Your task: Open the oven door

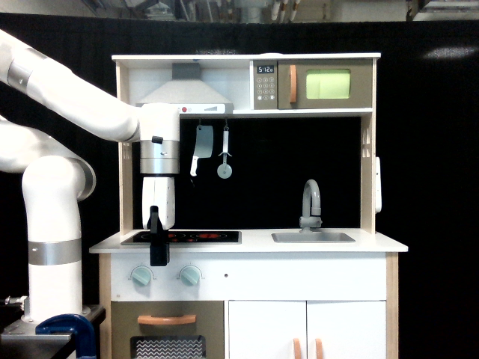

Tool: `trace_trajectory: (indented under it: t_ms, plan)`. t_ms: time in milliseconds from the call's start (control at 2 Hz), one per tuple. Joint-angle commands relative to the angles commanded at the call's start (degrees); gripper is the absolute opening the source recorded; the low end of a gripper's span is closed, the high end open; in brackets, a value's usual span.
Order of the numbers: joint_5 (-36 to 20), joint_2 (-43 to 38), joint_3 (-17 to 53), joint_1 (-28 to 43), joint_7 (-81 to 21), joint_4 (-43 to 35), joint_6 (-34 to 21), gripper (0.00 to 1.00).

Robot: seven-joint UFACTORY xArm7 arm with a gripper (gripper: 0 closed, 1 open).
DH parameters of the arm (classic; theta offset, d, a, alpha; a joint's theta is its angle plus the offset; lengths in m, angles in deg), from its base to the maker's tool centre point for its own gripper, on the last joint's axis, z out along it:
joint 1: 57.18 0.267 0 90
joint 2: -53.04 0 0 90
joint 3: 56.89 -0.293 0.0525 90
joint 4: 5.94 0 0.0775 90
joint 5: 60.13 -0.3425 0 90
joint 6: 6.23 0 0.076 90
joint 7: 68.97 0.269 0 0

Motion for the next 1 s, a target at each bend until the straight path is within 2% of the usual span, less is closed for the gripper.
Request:
trace_trajectory:
  t_ms: [500, 1000]
  plan:
    - [-0.1, 1.7, 0.5, 0.7, -1.2, 0.2, -0.5, 1.0]
    - [0.5, -3.0, 0.7, 1.5, -3.2, -3.6, 1.4, 1.0]
